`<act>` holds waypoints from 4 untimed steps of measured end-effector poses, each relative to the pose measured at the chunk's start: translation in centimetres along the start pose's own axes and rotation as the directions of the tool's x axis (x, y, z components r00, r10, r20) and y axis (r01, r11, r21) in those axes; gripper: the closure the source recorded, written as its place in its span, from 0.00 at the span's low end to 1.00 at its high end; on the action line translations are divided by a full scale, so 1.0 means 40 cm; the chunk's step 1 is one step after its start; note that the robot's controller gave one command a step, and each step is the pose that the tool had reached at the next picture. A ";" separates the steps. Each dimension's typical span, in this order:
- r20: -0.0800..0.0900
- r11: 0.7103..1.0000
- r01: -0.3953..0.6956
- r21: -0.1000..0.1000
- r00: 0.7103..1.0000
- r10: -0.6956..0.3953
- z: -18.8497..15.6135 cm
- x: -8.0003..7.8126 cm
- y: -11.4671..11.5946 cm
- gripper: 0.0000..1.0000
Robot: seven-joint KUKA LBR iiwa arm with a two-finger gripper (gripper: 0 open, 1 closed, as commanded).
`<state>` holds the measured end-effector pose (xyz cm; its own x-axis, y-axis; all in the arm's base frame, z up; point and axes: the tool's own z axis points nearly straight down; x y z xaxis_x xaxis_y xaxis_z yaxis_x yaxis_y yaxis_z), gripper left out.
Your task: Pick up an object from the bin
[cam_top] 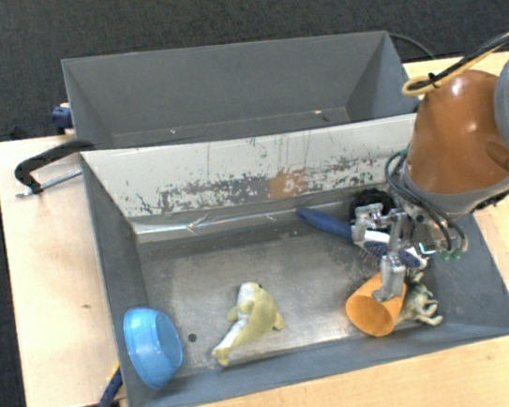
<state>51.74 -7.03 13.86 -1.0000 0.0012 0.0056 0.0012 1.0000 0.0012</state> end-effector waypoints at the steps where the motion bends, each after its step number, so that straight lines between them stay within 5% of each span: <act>1: 0.005 0.900 0.436 0.005 0.900 -0.436 0.157 0.027 -0.080 0.00; 2: 0.014 0.883 0.468 0.013 0.883 -0.469 -0.007 -0.007 -0.199 0.00; 3: 0.009 0.882 0.471 0.006 0.882 -0.471 0.003 -0.003 -0.191 1.00; 4: 0.009 0.882 0.471 0.005 0.882 -0.471 0.003 -0.003 -0.190 0.00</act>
Offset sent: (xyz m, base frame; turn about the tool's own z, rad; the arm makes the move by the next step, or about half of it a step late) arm -0.0124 -0.0307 -0.0642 -0.4536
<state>51.85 -14.64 13.73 -0.8825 -0.4702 -0.0046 -0.4702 0.8826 -0.0017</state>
